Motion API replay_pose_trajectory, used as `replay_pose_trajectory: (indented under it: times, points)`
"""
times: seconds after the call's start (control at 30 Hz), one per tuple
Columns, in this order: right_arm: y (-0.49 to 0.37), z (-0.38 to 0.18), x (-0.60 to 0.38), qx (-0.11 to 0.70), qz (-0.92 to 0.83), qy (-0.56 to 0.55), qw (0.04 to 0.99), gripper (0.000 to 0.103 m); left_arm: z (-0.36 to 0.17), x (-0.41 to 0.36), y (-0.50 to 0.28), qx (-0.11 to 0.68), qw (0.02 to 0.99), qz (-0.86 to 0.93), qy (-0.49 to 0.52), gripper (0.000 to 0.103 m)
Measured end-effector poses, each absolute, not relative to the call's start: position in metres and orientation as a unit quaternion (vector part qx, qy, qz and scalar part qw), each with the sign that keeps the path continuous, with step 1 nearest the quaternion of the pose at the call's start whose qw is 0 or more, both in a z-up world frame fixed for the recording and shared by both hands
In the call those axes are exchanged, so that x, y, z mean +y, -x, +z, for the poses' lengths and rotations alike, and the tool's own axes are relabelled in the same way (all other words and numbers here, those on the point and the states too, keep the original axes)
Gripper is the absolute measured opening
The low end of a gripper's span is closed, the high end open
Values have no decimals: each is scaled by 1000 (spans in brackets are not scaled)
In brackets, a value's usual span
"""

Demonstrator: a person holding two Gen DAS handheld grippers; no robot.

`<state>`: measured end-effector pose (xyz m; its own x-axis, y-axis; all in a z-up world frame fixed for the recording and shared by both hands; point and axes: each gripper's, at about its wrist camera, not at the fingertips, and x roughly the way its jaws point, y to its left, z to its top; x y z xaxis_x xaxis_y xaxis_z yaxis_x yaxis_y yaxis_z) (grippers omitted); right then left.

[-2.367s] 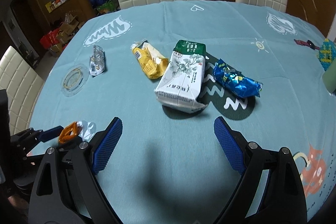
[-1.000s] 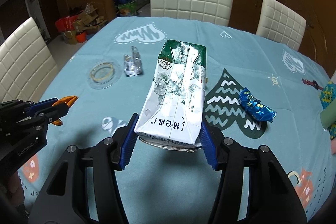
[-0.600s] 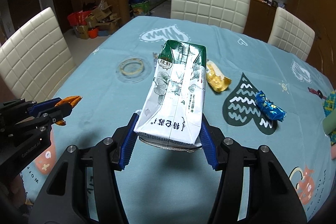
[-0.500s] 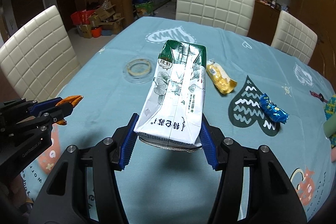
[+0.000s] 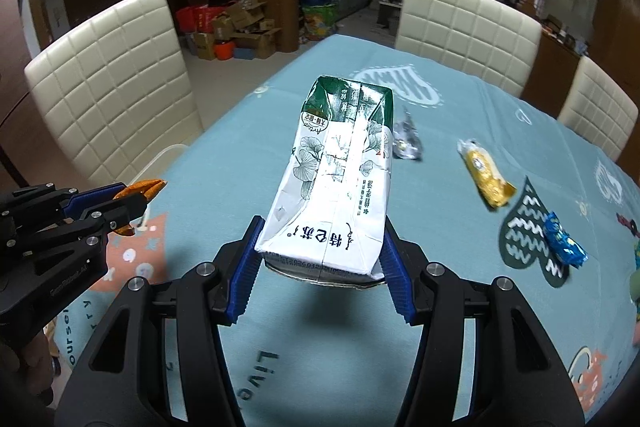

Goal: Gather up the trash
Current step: 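Carry the orange wrapper with the left gripper and drop it into the bin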

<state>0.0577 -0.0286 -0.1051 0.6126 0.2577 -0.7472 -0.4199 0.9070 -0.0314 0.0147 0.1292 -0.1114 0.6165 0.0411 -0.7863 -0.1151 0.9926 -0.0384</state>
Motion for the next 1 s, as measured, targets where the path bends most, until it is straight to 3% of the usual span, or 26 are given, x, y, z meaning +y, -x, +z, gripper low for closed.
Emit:
replay_pose_trajectory:
  times: [0.93, 0.97, 1.0]
  points:
    - [-91, -112, 136, 375, 338, 166, 847, 58, -133, 277, -24, 442, 866, 209, 100, 22]
    - [-92, -113, 140, 375, 342, 167, 845, 58, -135, 279, -26, 444, 865, 206, 105, 29]
    - [-94, -113, 143, 374, 345, 169, 844, 58, -136, 281, -28, 446, 865, 205, 109, 49]
